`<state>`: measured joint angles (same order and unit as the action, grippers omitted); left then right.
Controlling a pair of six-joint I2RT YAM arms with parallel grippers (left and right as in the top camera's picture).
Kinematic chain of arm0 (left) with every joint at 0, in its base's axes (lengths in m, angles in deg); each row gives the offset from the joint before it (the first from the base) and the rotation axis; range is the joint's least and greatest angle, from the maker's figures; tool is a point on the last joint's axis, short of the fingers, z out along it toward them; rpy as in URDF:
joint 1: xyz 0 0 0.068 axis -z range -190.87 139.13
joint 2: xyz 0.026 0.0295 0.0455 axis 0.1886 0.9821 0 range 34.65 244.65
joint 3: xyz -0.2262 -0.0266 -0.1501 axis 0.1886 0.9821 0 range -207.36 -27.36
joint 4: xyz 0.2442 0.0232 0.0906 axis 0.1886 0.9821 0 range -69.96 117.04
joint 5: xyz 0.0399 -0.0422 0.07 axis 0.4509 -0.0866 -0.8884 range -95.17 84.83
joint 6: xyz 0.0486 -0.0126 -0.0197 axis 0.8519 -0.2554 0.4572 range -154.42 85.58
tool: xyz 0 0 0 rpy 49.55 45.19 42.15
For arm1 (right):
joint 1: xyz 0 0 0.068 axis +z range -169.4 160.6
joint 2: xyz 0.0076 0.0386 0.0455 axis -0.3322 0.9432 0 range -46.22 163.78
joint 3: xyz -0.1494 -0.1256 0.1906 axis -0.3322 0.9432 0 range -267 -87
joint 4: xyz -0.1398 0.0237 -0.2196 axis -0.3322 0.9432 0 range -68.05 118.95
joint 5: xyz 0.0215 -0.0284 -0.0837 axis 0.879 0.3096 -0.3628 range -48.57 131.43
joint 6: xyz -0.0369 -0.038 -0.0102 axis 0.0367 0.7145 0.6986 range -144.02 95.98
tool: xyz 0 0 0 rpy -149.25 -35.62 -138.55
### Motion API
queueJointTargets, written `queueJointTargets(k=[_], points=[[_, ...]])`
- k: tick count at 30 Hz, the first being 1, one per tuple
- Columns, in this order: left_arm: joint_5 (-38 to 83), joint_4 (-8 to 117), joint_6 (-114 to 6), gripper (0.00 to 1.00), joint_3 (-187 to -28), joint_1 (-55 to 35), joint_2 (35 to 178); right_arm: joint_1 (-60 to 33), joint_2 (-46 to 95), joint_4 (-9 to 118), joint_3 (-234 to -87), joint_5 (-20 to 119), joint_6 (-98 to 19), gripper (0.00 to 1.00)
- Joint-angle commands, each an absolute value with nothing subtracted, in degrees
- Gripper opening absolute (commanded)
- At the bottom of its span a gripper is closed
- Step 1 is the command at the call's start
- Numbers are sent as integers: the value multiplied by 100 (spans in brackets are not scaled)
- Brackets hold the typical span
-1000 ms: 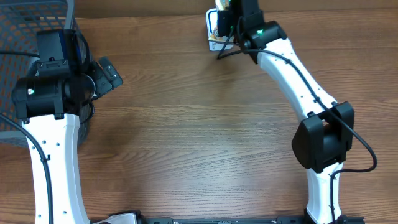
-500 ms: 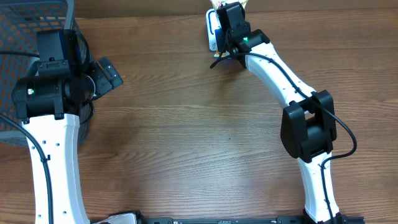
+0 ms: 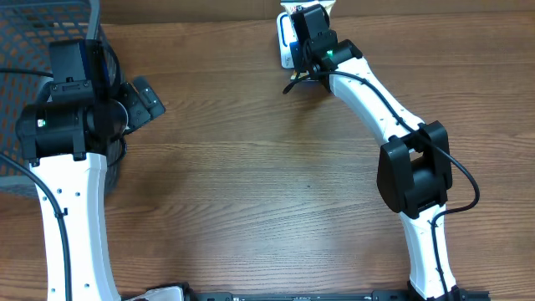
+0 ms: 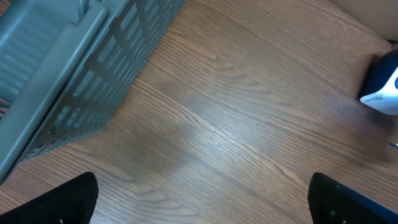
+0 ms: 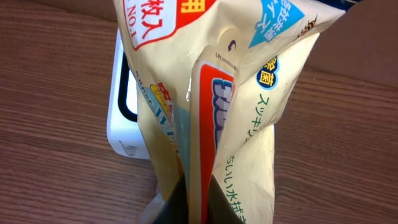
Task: Scan the item barcode
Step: 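Hold the pack's barcode against the white scanner, then carry the pack off to the right and drop it at the table edge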
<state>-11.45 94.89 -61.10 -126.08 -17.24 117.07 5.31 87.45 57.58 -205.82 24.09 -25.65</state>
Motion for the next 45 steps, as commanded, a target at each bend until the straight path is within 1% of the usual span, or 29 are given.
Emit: queueJointTargets(k=[1, 5, 11, 15, 20, 24, 30, 32, 38, 42, 45], points=[[-1220, 9484, -6167, 100, -12663, -1727, 11709, 507, 8576, 5739, -20696, 2280, -2521, 4], [-1220, 9484, -6167, 100, -12663, -1727, 11709, 496, 8576, 5715, -20698, 2184, -2524, 4], [-1220, 9484, -6167, 100, -12663, -1727, 11709, 496, 8491, 5741, -20700, 1417, -2674, 4], [-1220, 9484, -6167, 100, -12663, -1729, 11709, 404, 8190, 5861, -20709, 873, -3361, 4], [-1220, 9484, -6167, 100, -12663, -1727, 11709, -42, 7582, 6386, -20709, 842, -4218, 4], [-1220, 9484, -6167, 100, -12663, -1729, 11709, -783, 7256, 7085, -20709, 844, -4856, 4], [-1220, 9484, -6167, 100, -12663, -1727, 11709, -2411, 7254, 8351, -20705, 851, -5616, 4], [-1220, 9484, -6167, 100, -12663, -1727, 11709, -2947, 7285, 8563, -20702, 875, -5767, 4], [-1220, 9487, -6167, 100, -12663, -1727, 11709, -4499, 7383, 8672, -20663, 1631, -5815, 4], [-1220, 9484, -6167, 100, -12663, -1729, 11709, -5021, 7453, 8613, -20541, 1913, -5815, 4], [-1220, 9484, -6167, 100, -12663, -1727, 11709, -5215, 7510, 8455, -20401, 1909, -5813, 4]])
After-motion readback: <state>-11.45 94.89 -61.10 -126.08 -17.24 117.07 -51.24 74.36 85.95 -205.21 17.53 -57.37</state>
